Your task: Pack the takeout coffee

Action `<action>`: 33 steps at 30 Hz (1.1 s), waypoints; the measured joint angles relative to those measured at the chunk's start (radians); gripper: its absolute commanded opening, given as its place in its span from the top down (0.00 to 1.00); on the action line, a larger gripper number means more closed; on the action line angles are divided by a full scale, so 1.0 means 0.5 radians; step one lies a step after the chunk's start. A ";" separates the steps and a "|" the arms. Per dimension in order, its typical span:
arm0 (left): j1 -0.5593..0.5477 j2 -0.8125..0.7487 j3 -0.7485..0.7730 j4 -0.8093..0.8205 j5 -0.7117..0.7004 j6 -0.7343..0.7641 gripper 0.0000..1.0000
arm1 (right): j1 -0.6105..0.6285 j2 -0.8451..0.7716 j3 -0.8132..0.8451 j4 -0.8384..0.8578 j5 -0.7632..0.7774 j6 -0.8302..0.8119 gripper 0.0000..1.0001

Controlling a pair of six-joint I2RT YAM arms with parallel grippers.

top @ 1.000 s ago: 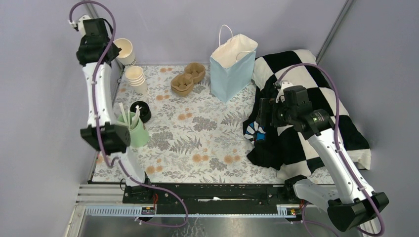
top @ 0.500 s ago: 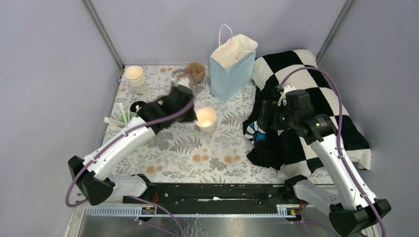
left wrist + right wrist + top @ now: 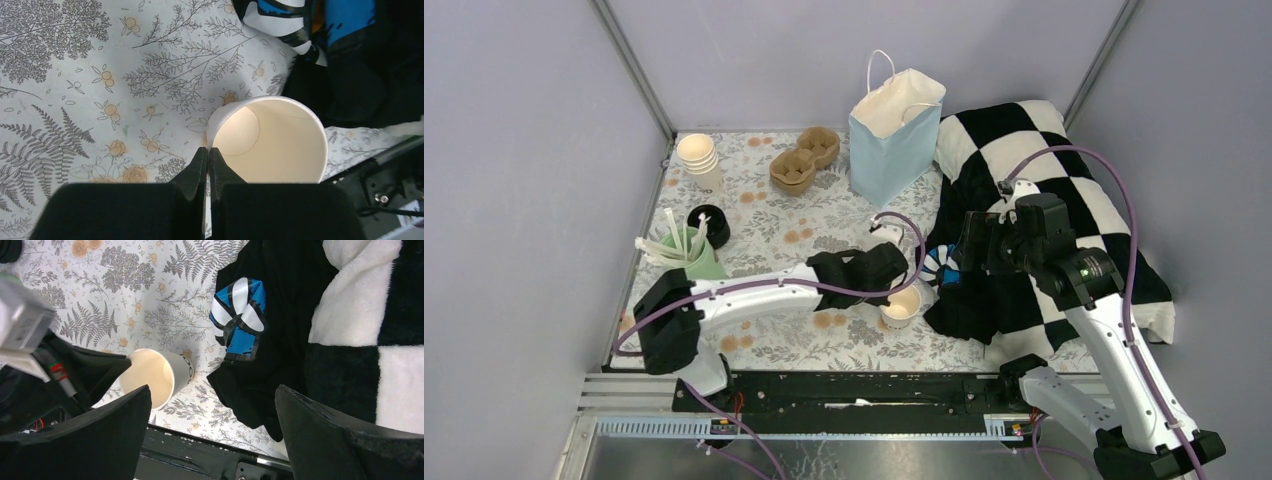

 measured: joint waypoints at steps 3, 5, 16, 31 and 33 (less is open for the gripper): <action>0.001 0.078 0.001 0.057 -0.018 0.044 1.00 | 0.001 -0.024 0.000 -0.019 0.002 0.005 0.00; 0.004 0.096 0.008 0.089 -0.019 0.063 1.00 | 0.000 -0.040 0.000 -0.028 0.003 0.006 0.00; 0.053 0.059 0.079 -0.004 -0.047 0.150 0.16 | 0.001 -0.061 0.000 -0.037 0.008 0.003 0.00; 1.682 0.535 0.871 -0.546 -0.378 0.445 0.24 | 0.001 0.096 -0.103 -0.033 0.017 -0.046 0.00; 1.825 0.716 0.983 -0.615 -0.392 0.447 0.29 | 0.002 0.148 -0.103 -0.026 0.013 -0.054 0.00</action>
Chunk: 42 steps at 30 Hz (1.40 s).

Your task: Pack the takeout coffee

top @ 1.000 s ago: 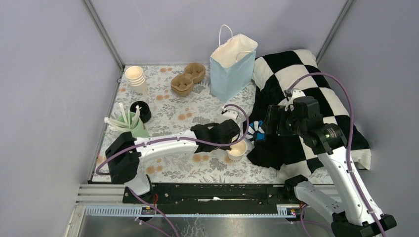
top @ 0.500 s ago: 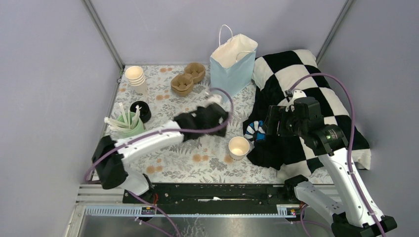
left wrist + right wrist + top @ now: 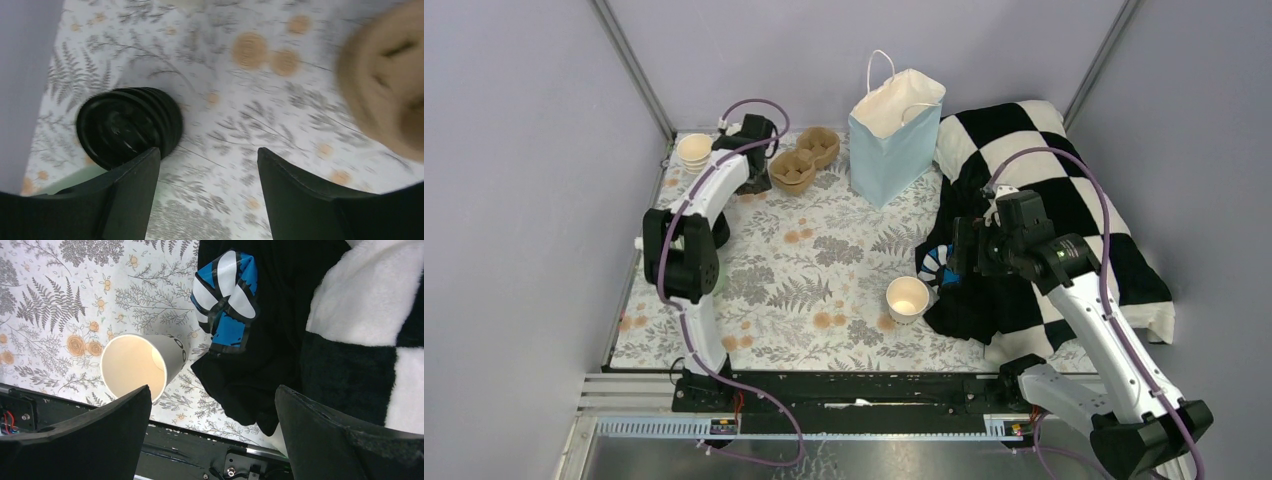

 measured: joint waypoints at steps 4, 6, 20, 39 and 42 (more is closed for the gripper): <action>0.181 0.192 0.159 -0.171 -0.019 -0.031 0.36 | 0.032 0.083 0.000 0.028 0.002 -0.028 0.00; 0.237 0.230 0.199 -0.203 -0.018 -0.054 0.39 | 0.057 0.110 0.000 0.034 0.008 -0.049 0.00; 0.413 0.233 0.121 -0.210 0.062 -0.153 0.47 | 0.172 0.195 0.001 0.085 0.097 -0.136 0.00; 0.449 0.234 0.096 -0.175 0.128 -0.175 0.63 | 0.179 0.230 0.002 0.108 0.099 -0.140 0.00; 0.449 0.234 0.096 -0.163 0.140 -0.175 0.63 | 0.179 0.230 0.002 0.110 0.099 -0.141 0.00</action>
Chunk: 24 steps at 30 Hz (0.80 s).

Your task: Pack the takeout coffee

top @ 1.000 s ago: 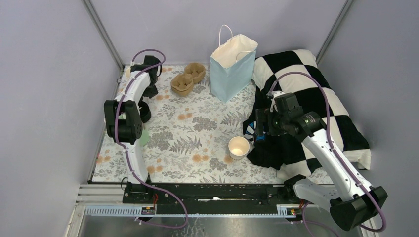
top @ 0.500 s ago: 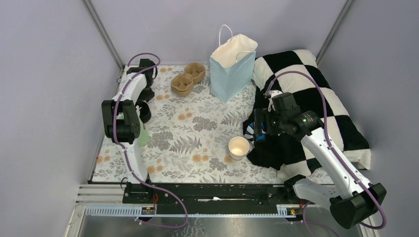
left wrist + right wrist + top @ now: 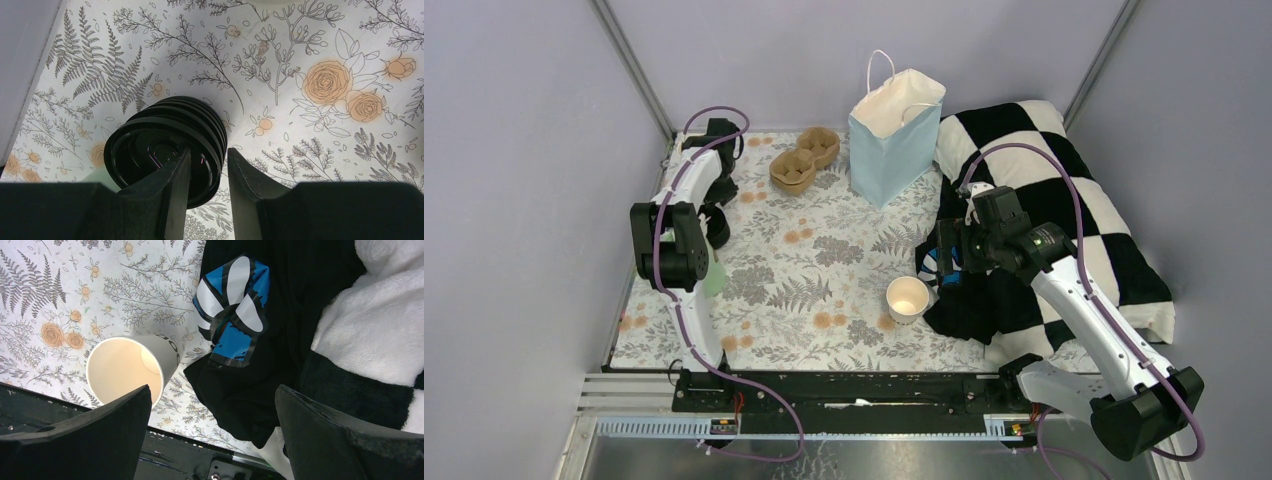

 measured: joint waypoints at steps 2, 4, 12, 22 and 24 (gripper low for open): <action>0.000 0.000 0.000 0.008 0.005 0.000 0.64 | 0.000 0.000 0.000 0.000 0.000 0.000 0.00; 0.000 0.000 0.000 0.012 0.011 0.000 0.64 | 0.000 0.000 0.000 0.000 0.000 0.000 0.00; 0.000 0.000 -0.019 0.021 0.013 0.000 0.66 | 0.000 0.000 0.000 0.001 0.000 0.000 0.00; 0.000 0.007 -0.035 0.022 0.018 0.001 0.80 | 0.000 0.000 0.000 0.001 0.000 0.000 0.00; 0.000 0.007 -0.035 0.022 0.018 0.001 0.81 | 0.000 0.000 0.000 0.001 0.001 0.000 0.00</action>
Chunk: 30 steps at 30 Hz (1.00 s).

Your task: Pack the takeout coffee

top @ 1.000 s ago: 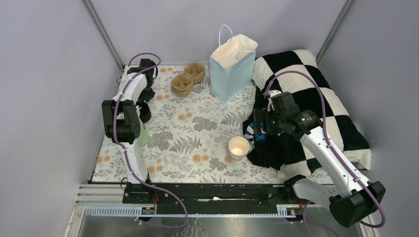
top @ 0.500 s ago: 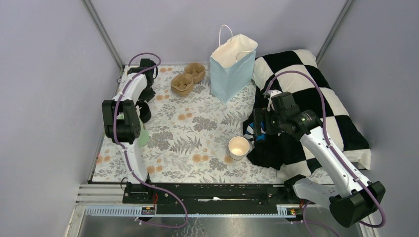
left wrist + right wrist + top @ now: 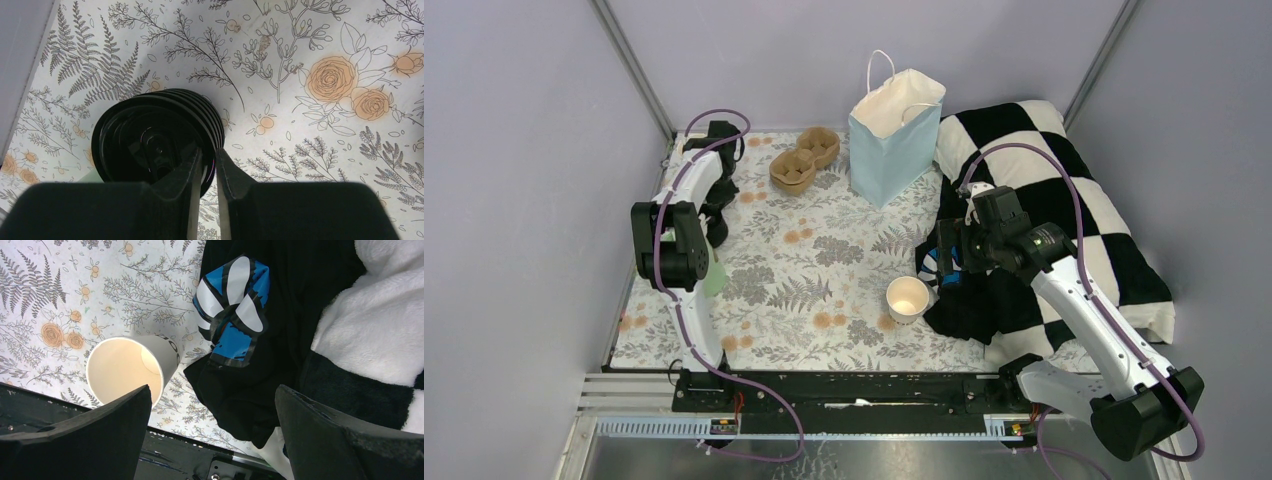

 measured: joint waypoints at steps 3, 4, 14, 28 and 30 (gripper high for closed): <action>0.000 0.000 0.000 0.000 0.000 0.001 0.82 | 0.000 0.000 0.000 0.000 -0.001 0.000 0.00; 0.000 -0.001 0.000 0.001 0.000 0.002 0.83 | 0.000 0.000 0.000 0.001 -0.001 0.000 0.00; 0.000 -0.034 0.001 -0.027 0.001 0.015 0.87 | 0.000 -0.001 0.000 0.002 -0.002 0.001 0.00; 0.000 -0.231 0.320 -0.139 0.528 0.052 0.88 | 0.000 -0.001 0.019 0.008 -0.006 0.003 0.00; 0.002 -0.302 0.347 -0.084 0.777 0.031 0.88 | 0.000 -0.001 0.041 0.006 -0.008 0.008 0.00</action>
